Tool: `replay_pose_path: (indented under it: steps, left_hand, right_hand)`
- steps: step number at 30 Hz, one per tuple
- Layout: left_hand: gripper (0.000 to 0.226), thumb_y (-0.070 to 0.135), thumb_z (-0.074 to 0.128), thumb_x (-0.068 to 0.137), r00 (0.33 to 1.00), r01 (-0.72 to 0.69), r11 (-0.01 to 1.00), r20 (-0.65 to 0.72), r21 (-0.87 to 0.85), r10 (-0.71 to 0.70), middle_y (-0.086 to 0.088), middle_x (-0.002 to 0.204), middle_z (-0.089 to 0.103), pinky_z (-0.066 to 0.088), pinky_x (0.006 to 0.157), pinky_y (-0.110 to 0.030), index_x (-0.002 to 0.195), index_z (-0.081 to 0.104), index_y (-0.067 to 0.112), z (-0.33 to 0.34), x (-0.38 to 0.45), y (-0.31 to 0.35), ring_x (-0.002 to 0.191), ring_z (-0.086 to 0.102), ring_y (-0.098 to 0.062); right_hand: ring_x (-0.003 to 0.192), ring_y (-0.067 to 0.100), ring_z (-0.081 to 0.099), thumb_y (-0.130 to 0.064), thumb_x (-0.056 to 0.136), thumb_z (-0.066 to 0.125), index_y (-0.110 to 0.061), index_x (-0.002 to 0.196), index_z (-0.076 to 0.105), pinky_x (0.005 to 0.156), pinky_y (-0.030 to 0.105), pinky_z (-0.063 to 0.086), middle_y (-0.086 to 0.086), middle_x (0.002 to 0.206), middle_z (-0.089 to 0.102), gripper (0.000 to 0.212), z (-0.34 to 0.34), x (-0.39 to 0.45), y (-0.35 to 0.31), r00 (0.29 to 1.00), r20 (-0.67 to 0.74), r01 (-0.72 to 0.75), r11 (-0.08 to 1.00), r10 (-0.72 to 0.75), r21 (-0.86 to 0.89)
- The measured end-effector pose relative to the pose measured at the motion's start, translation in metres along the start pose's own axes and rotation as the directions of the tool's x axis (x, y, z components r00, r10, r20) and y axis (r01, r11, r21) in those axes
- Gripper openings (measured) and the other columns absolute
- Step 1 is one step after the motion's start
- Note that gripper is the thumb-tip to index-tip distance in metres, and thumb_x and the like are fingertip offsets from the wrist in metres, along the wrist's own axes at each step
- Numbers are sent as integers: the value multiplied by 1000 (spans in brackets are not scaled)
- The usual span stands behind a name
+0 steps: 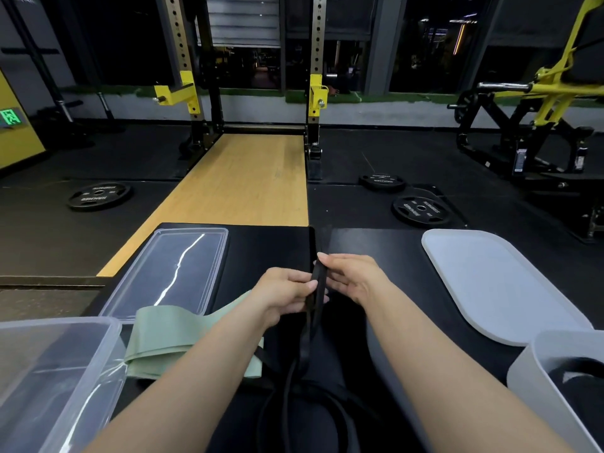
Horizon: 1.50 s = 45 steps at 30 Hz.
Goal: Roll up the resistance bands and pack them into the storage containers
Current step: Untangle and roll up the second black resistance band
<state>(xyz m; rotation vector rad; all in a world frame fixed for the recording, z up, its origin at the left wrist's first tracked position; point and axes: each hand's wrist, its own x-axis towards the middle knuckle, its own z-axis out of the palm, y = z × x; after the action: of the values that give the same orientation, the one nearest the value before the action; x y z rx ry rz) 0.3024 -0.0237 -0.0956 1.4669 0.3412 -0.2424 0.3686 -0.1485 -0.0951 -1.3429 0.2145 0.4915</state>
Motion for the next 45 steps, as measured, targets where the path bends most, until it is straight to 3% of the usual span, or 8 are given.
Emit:
replay_pose_path:
  steps: [6, 10, 18, 24, 30, 33, 38, 45]
  left_hand:
    - [13, -2, 51, 93, 999, -39, 914, -42, -404, 24, -9, 74, 72, 58, 60, -21, 97, 62, 0, 20, 1, -17, 63, 71, -14]
    - [24, 6, 48, 96, 997, -79, 939, -50, -335, 66, -10, 91, 70, 58, 64, -21, 115, 59, -1, 25, 1, -23, 72, 71, -12]
    - [23, 6, 62, 88, 998, -52, 986, 16, -162, 55, -12, 92, 72, 57, 62, -20, 109, 64, -1, 19, -4, -15, 71, 72, -15]
    - [21, -3, 53, 91, 997, -70, 974, -26, -214, 66, -7, 79, 73, 58, 62, -21, 110, 62, -1, 12, -3, -5, 68, 72, -14]
    - [19, -4, 46, 94, 994, -100, 959, -62, -265, 86, -9, 88, 71, 58, 70, -23, 102, 64, -3, 8, -5, 12, 74, 71, -14]
    - [20, -5, 43, 95, 993, -115, 944, -73, -310, 97, -9, 88, 69, 58, 68, -21, 101, 61, -5, 9, -6, 23, 77, 70, -14]
    - [22, -2, 38, 98, 994, -97, 930, -73, -353, 76, -5, 88, 68, 57, 63, -17, 104, 60, -2, 12, -9, 36, 79, 68, -12]
    - [20, 5, 44, 97, 997, -77, 952, -53, -297, 64, -12, 94, 69, 58, 68, -21, 98, 61, -5, 17, -15, 40, 82, 69, -15]
  right_hand:
    - [61, 17, 64, -14, 83, 72, -2, 85, 64, 42, 23, 44, 9, 72, 70, 14, 3, 3, -4, 998, 20, -59, 995, 61, -85]
    - [63, 20, 66, -7, 86, 67, -3, 86, 60, 57, 29, 50, 13, 74, 69, 8, 2, 2, -7, 999, -3, -32, 992, 32, -124]
    - [67, 16, 68, -4, 81, 72, -3, 88, 58, 51, 25, 55, 14, 80, 67, 15, 7, 4, 0, 996, -59, 57, 997, -59, -43]
    - [49, 12, 52, -27, 89, 66, -4, 90, 64, 44, 22, 47, 4, 69, 63, 23, 0, -13, 5, 998, 61, 11, 994, -5, -106]
    - [85, 21, 70, -48, 92, 48, -4, 105, 62, 68, 28, 57, 10, 94, 70, 48, -18, -39, 17, 952, 299, -28, 992, 63, -123]
    - [98, 26, 69, -40, 89, 55, -1, 113, 62, 77, 30, 57, 16, 107, 69, 46, -21, -52, 21, 903, 419, -30, 986, 96, -162]
    - [91, 23, 70, -13, 91, 57, -9, 92, 69, 79, 29, 57, 10, 96, 72, 12, -15, -68, 17, 872, 488, 87, 993, -37, -81]
    - [81, 25, 72, -11, 85, 68, -17, 67, 69, 73, 30, 58, 13, 85, 73, 20, -14, -76, 9, 921, 375, 183, 965, -101, -189]
